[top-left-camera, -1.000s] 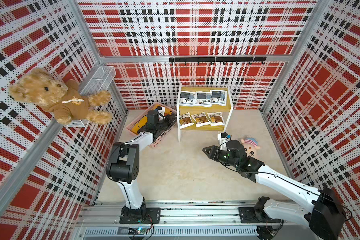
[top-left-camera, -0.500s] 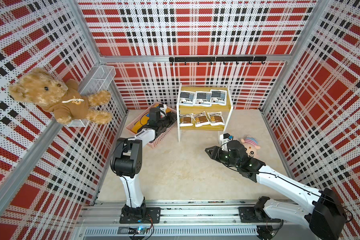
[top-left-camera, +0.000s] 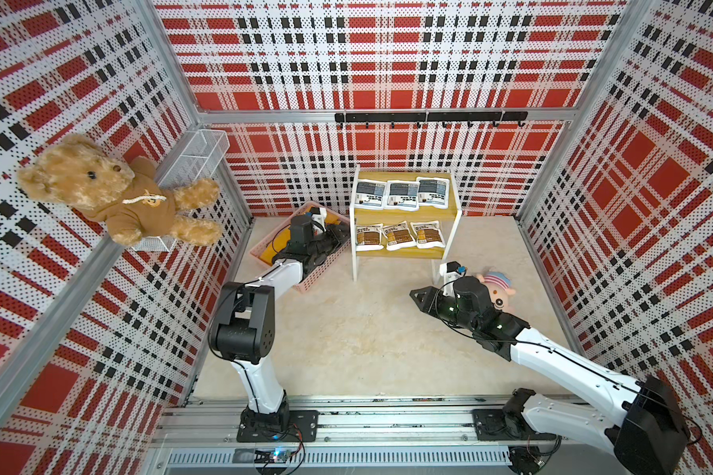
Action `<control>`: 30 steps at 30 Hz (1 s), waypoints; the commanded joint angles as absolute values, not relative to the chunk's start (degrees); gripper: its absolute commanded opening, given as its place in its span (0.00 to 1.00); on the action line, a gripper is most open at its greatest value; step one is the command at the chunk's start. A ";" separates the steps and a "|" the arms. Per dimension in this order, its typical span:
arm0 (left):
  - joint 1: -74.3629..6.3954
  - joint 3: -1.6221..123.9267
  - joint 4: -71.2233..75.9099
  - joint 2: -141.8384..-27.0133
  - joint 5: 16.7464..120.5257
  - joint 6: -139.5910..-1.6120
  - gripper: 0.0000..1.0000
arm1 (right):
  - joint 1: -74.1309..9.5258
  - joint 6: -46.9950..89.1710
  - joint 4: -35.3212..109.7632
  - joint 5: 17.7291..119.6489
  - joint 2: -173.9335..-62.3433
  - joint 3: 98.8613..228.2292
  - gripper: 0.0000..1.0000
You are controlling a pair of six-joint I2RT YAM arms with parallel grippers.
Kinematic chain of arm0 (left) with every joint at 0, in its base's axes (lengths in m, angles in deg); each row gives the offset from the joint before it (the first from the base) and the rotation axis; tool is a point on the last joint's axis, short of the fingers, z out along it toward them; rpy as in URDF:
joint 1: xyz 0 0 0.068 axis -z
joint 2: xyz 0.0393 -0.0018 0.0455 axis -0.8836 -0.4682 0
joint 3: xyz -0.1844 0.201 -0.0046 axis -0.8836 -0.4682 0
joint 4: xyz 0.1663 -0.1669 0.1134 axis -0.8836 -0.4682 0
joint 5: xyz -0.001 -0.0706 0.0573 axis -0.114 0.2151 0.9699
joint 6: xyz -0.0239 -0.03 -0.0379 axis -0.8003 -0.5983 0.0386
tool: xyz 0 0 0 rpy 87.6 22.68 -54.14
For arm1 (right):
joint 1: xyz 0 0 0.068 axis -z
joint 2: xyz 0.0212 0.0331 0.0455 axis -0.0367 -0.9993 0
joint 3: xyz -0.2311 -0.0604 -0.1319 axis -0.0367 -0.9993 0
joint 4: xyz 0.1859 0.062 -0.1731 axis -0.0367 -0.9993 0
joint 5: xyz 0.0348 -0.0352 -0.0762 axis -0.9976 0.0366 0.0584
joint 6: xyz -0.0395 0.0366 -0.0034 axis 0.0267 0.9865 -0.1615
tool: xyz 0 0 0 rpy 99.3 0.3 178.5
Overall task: Place the bagged coffee beans on the shelf by color
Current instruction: Adjust the bagged coffee beans on the shelf.
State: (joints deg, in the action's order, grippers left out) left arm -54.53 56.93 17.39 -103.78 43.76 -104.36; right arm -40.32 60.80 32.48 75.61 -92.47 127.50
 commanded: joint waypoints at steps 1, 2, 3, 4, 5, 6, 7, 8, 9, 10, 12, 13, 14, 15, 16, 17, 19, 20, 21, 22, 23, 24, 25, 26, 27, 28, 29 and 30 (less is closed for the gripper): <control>-56.39 55.24 19.11 -98.24 43.72 -104.60 0.22 | -39.01 59.02 30.06 76.58 -89.87 128.30 0.37; -56.72 54.49 18.88 -96.78 43.72 -104.58 0.23 | -38.61 58.59 29.04 76.77 -88.92 128.57 0.37; -57.15 53.35 18.68 -95.06 43.95 -104.49 0.23 | -38.08 58.05 27.68 77.03 -88.08 128.84 0.37; -57.47 52.17 18.24 -93.39 44.31 -104.09 0.23 | -37.60 57.57 26.33 77.36 -87.17 129.15 0.37; -57.68 50.87 17.07 -91.25 44.99 -103.24 0.23 | -36.95 57.04 23.96 77.79 -86.10 129.63 0.37; -57.82 49.75 15.60 -89.39 45.71 -102.19 0.23 | -36.09 56.54 21.29 78.32 -85.16 130.28 0.37; -57.93 48.14 13.87 -87.03 46.75 -100.98 0.24 | -34.91 55.78 18.28 78.81 -84.17 131.00 0.38; -57.95 46.25 12.72 -84.43 47.69 -100.08 0.25 | -33.59 55.07 15.08 79.21 -82.99 131.82 0.38; -57.97 44.54 11.92 -82.20 48.48 -99.46 0.25 | -32.40 54.43 12.09 79.88 -82.07 132.45 0.38; -57.96 42.57 10.77 -79.64 49.50 -98.87 0.25 | -30.95 53.76 8.72 80.98 -81.01 133.31 0.38; -57.89 38.92 8.92 -74.65 51.13 -97.90 0.28 | -28.47 52.09 3.33 82.94 -78.94 134.60 0.39; -57.95 37.15 8.02 -72.16 51.89 -97.35 0.30 | -27.04 51.23 0.57 84.08 -77.91 135.42 0.41; -57.93 36.00 6.88 -70.03 52.87 -96.44 0.32 | -25.85 50.46 -1.25 84.66 -77.18 136.15 0.42; -57.87 34.96 4.95 -67.74 53.93 -94.87 0.36 | -24.17 48.86 -2.68 84.90 -76.60 136.95 0.44; -57.87 34.38 2.35 -65.43 55.73 -92.71 0.39 | -22.82 46.96 -3.73 84.94 -76.30 137.87 0.45; -57.84 34.02 0.09 -63.84 57.18 -91.12 0.42 | -21.77 45.63 -4.78 85.68 -76.48 138.91 0.47; -58.30 32.46 -2.30 -60.70 58.47 -88.92 0.48 | -19.34 42.51 -5.74 87.00 -77.71 141.50 0.48; -58.59 31.66 -2.53 -59.56 58.23 -88.28 0.50 | -18.20 41.39 -5.53 86.90 -78.50 142.52 0.49; -58.83 31.09 -2.84 -58.43 58.42 -87.70 0.51 | -16.88 40.63 -5.10 86.85 -79.50 143.83 0.50; -58.95 30.61 -3.36 -57.43 59.21 -87.34 0.57 | -15.38 39.79 -4.43 86.84 -80.61 144.98 0.51; -59.18 30.34 -3.80 -56.86 60.04 -86.95 0.58 | -14.23 39.02 -3.62 87.11 -81.61 145.79 0.51; -59.48 30.15 -4.39 -56.44 60.69 -86.45 0.58 | -12.83 38.09 -2.49 87.46 -82.70 146.60 0.52; -59.73 29.99 -5.00 -56.05 61.41 -85.99 0.59 | -11.45 37.13 -1.35 88.06 -83.81 147.46 0.52; -59.89 29.82 -5.33 -55.77 62.44 -85.70 0.60 | -10.41 36.31 -0.14 88.80 -84.67 147.86 0.52; -59.88 29.75 -6.05 -55.48 64.58 -85.48 0.62 | -9.32 35.79 1.79 89.42 -85.43 147.80 0.53; -59.96 29.53 -6.48 -55.14 66.53 -85.10 0.64 | -8.31 33.00 4.32 89.24 -85.95 147.36 0.54; -59.97 29.30 -6.63 -54.87 68.21 -84.70 0.77 | -7.78 31.20 6.61 89.35 -86.15 146.64 0.55; -59.96 28.82 -6.73 -54.20 70.71 -84.08 1.00 | -7.70 29.36 9.91 90.26 -86.19 145.26 0.56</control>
State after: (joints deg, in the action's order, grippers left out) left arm -59.47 30.07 -4.47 -55.80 63.92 -86.99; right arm -8.76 35.93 2.56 87.85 -85.98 146.36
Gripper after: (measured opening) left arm 0.846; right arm 0.553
